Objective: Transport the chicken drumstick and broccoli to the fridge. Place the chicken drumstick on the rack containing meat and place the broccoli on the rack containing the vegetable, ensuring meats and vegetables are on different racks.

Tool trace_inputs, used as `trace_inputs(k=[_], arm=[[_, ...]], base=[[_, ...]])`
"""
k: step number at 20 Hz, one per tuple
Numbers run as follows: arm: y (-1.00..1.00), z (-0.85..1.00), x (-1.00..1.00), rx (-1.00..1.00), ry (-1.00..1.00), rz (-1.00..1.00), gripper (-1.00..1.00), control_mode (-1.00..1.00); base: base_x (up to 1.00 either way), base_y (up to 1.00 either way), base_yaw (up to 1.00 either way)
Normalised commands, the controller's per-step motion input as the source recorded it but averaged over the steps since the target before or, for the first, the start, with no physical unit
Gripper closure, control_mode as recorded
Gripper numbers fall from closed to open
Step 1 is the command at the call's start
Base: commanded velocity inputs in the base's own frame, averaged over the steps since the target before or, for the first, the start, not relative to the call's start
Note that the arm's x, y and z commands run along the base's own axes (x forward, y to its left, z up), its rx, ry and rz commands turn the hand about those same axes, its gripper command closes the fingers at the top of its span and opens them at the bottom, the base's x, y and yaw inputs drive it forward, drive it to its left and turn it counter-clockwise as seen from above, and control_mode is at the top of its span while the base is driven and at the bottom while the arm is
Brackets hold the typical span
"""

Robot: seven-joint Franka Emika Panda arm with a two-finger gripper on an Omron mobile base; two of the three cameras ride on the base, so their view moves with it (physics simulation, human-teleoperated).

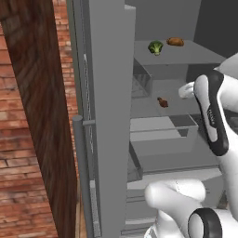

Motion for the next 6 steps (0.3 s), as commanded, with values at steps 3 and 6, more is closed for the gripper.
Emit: trace_inputs(k=[3,6], arm=[[0.18,-0.23,-1.00,-0.15,0.00,0.10,-1.00,-1.00],[0.19,-0.25,-1.00,-0.08,0.01,0.06,-1.00,-1.00]], base=[[0.00,0.00,0.00],[0.00,0.00,0.00]])
